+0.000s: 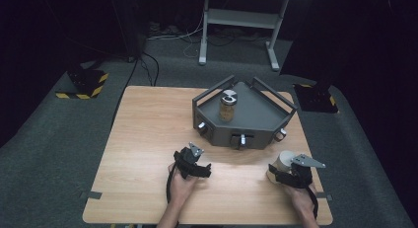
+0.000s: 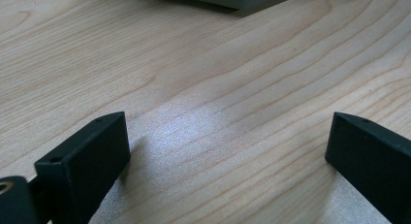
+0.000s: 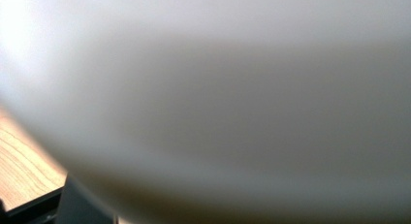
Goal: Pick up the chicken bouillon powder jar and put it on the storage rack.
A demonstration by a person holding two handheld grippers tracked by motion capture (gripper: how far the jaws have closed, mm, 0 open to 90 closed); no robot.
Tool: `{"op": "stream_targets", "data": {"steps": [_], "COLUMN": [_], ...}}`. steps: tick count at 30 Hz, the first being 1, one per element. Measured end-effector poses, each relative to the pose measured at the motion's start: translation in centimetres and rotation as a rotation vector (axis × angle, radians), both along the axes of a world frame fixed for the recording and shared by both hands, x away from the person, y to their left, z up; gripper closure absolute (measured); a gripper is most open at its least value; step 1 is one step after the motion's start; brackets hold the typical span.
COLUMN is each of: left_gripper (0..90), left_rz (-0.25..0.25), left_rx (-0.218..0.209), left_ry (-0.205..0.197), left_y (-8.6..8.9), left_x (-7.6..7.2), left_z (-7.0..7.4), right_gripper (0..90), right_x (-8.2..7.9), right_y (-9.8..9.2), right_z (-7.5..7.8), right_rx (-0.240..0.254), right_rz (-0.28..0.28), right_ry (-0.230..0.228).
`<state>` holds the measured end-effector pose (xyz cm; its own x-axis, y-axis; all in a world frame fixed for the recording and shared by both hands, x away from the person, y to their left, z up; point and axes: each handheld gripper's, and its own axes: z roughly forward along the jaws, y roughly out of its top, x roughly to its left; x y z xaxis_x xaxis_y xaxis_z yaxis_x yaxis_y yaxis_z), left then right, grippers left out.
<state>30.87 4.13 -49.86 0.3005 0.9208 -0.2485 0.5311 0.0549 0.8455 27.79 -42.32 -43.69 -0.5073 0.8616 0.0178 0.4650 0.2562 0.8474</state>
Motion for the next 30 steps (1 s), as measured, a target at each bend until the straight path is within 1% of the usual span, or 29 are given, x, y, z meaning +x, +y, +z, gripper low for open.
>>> {"op": "stream_targets", "data": {"steps": [13, 15, 19, 30], "left_gripper": [2.1, 2.1, 2.1, 2.1], "left_rz": [0.000, 0.000, 0.000, 0.000], "left_rx": [0.000, 0.000, 0.000, 0.000], "left_ry": [0.000, 0.000, 0.000, 0.000], "left_y": [0.0, 0.0, 0.0, 0.0], "left_x": [0.0, 0.0, 0.0, 0.0], "left_z": [0.0, 0.0, 0.0, 0.0], "right_gripper": [31.7, 31.8, 31.9, 32.0], "right_x": [0.2, 0.1, -0.1, 0.0], "right_y": [-0.5, -0.4, -0.5, -0.5], "right_z": [0.3, 0.4, 0.7, 1.6], "right_rx": [0.001, -0.013, -0.015, -0.026], "right_rz": [0.014, 0.014, 0.018, 0.055], "right_ry": [0.011, 0.004, -0.008, -0.012]}}
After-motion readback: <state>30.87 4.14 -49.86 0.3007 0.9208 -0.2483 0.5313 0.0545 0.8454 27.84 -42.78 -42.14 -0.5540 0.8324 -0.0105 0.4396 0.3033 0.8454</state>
